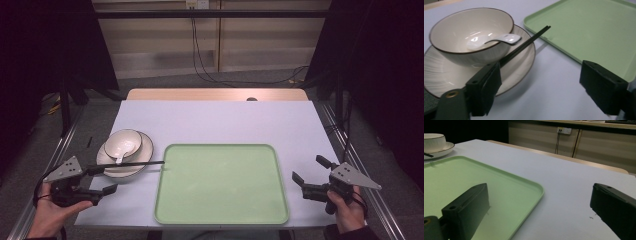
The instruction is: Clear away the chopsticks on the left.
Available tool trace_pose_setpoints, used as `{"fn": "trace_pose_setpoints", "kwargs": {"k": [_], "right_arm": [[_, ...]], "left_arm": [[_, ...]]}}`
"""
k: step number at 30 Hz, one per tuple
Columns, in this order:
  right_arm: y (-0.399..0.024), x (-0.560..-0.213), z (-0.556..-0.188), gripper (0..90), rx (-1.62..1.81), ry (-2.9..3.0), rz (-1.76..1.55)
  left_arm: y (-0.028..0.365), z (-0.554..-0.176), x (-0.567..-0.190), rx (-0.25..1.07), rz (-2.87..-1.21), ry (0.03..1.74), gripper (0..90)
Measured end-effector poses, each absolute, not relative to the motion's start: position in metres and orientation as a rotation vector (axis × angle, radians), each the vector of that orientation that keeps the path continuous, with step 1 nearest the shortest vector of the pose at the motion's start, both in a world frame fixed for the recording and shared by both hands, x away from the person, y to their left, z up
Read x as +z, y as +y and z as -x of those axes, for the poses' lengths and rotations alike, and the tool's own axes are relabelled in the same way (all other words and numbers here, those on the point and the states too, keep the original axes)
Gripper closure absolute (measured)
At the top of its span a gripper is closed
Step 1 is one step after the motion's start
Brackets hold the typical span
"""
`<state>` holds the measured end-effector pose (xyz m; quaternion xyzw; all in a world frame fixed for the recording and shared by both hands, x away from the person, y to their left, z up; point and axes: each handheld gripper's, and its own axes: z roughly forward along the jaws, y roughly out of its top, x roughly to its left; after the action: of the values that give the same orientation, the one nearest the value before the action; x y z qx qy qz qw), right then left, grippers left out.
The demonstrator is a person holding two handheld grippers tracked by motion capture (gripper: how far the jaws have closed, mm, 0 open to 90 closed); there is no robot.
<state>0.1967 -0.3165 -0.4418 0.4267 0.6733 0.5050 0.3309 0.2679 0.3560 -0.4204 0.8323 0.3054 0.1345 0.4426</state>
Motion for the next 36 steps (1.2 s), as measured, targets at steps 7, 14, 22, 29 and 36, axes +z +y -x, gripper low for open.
{"fn": "trace_pose_setpoints", "kwargs": {"k": [7,14,22,29,36], "right_arm": [[-0.316,-0.441,-0.196,2.1,1.322,1.769,-1.111],[-0.315,-0.442,-0.197,2.1,1.328,1.789,-1.106],[-0.314,-0.442,-0.198,2.1,1.325,1.795,-1.099],[-0.314,-0.442,-0.197,2.2,1.323,1.793,-1.106],[-0.313,-0.442,-0.198,2.2,1.318,1.800,-1.096]], "left_arm": [[0.359,-0.287,-0.421,0.369,-2.122,0.721,25.7],[0.362,-0.312,-0.424,0.291,-2.233,0.683,37.2],[0.360,-0.322,-0.430,0.341,-2.303,0.611,50.7],[0.361,-0.325,-0.430,0.371,-2.315,0.607,63.6],[0.360,-0.329,-0.433,0.385,-2.352,0.565,69.8]]}}
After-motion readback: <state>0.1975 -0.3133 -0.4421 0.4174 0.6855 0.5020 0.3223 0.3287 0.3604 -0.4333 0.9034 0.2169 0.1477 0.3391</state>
